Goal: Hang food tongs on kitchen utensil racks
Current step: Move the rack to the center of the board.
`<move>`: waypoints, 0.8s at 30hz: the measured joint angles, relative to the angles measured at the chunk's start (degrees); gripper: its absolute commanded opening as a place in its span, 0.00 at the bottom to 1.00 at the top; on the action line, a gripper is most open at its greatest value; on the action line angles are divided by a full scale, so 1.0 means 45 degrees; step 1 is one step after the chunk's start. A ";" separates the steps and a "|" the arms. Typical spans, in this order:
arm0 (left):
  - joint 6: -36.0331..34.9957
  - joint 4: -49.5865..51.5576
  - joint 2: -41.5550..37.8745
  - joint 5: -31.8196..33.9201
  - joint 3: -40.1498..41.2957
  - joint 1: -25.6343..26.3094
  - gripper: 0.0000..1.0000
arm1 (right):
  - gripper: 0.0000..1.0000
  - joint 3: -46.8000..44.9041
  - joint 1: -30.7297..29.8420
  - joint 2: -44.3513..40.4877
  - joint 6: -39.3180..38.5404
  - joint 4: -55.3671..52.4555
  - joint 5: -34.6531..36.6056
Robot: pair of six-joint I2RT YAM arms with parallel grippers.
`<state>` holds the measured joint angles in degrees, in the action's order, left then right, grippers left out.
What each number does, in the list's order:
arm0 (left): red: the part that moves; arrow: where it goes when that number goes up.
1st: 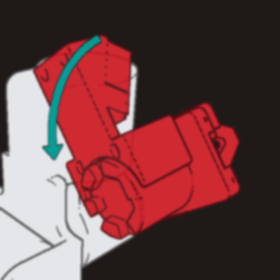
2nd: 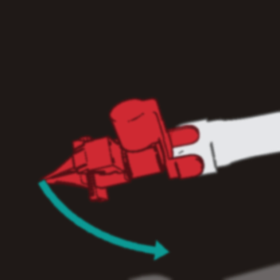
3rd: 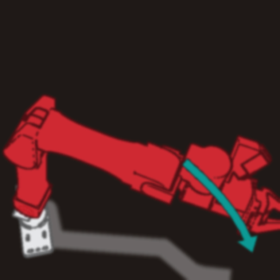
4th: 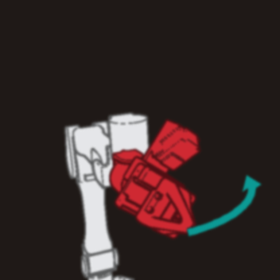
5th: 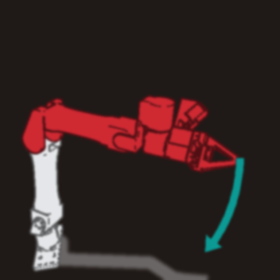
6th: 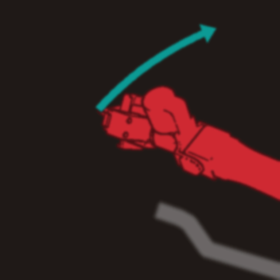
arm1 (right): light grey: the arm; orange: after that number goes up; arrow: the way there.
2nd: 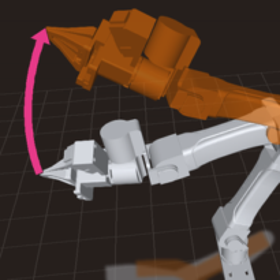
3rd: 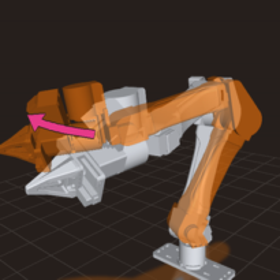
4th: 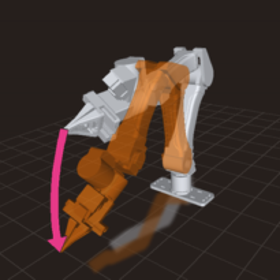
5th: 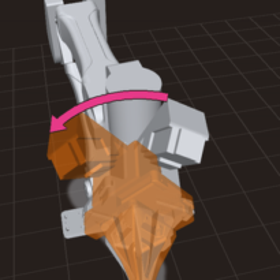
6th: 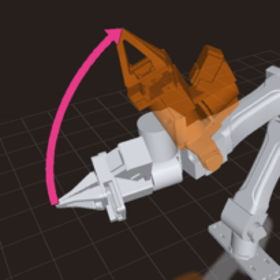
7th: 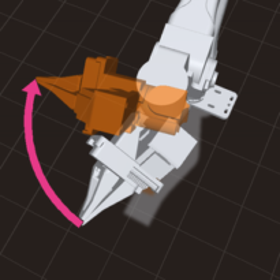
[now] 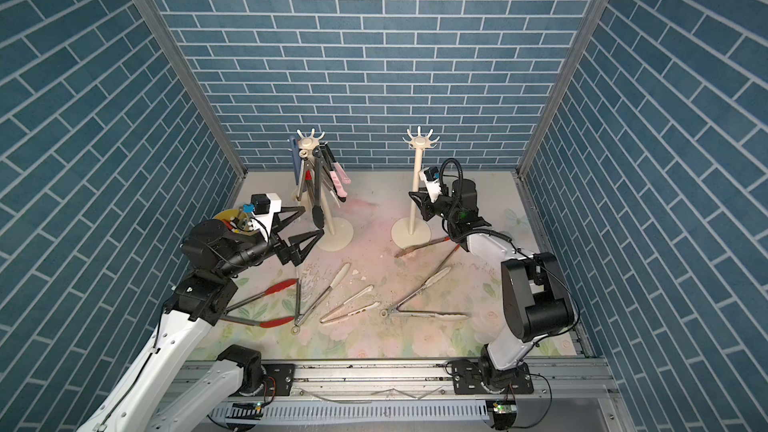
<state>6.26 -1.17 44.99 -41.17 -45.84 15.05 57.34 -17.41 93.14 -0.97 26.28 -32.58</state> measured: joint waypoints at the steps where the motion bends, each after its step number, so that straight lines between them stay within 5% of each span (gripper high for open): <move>1: 0.0044 0.0000 0.0000 0.0015 0.0000 0.0000 0.98 | 0.36 0.0039 0.0000 -0.0073 0.0345 -0.0311 0.0000; 14: 0.0335 -0.0180 0.0058 0.0238 0.0000 0.0015 0.98 | 0.49 0.0219 -0.0087 -0.1953 0.3682 -0.6086 0.2589; 24: 0.0413 -0.0185 0.0058 0.0282 0.0000 0.0083 0.99 | 0.49 0.0063 0.0097 -0.2934 0.6528 -1.0467 0.4415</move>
<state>8.12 -2.00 45.25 -39.90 -45.84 15.42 57.63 -16.97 79.94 28.40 -20.82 -12.71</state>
